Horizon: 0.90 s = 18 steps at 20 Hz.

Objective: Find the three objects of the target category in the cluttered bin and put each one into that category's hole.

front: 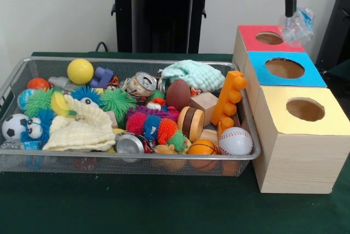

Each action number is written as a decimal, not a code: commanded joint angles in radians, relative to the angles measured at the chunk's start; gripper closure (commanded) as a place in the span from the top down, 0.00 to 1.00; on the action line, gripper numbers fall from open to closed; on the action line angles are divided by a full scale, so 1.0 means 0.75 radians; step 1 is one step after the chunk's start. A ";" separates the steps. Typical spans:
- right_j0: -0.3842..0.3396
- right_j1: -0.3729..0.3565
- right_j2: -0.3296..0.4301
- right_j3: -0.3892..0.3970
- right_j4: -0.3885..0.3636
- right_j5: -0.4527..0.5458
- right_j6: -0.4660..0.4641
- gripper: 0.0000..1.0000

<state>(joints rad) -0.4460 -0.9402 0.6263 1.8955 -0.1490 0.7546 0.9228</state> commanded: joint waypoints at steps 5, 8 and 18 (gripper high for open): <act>0.066 0.005 -0.166 0.092 0.046 -0.097 0.403 0.00; 0.093 0.032 -0.196 0.063 0.039 -0.113 0.408 0.00; 0.185 0.148 -0.298 0.035 0.025 -0.276 0.427 0.00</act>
<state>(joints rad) -0.3254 -0.8984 0.4823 1.9042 -0.1384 0.6385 0.9287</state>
